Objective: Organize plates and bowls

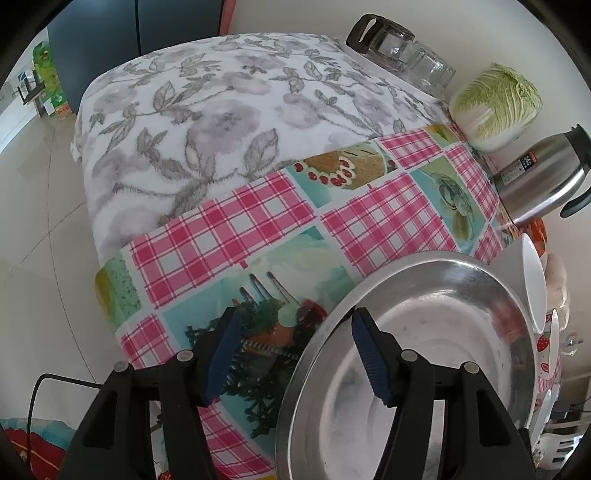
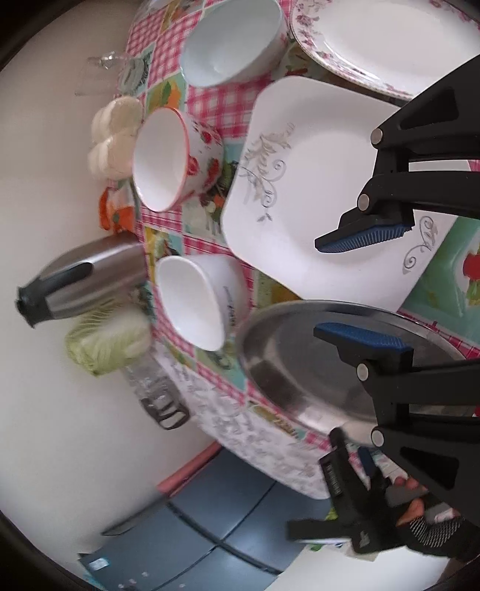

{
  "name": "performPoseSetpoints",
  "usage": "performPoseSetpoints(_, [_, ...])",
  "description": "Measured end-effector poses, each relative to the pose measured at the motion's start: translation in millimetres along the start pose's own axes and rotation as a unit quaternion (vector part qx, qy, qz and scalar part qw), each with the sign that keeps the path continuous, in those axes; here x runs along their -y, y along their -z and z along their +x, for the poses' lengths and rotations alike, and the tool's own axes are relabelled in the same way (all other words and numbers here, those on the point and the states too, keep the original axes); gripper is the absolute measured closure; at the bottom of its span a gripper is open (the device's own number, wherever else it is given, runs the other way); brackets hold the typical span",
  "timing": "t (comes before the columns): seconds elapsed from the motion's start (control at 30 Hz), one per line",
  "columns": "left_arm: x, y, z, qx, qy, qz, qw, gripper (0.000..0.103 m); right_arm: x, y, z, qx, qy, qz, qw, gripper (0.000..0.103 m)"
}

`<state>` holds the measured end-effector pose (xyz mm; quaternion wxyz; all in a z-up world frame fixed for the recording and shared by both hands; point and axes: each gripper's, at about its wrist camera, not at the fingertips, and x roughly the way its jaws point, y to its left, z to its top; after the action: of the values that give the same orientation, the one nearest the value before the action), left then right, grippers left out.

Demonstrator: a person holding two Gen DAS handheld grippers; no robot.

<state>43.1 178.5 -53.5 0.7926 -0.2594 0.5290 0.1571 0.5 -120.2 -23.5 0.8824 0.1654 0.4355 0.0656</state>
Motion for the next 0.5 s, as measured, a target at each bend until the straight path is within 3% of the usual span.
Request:
performPoseSetpoints(0.27, [4.2, 0.1, 3.2, -0.007, 0.012, 0.011, 0.9998, 0.046, -20.8, 9.5, 17.9, -0.024, 0.020, -0.047, 0.998, 0.092])
performPoseSetpoints(0.5, [21.1, 7.3, 7.4, -0.027, 0.040, 0.041, 0.9980, 0.061, -12.4, 7.1, 11.9, -0.019, 0.037, -0.045, 0.998, 0.093])
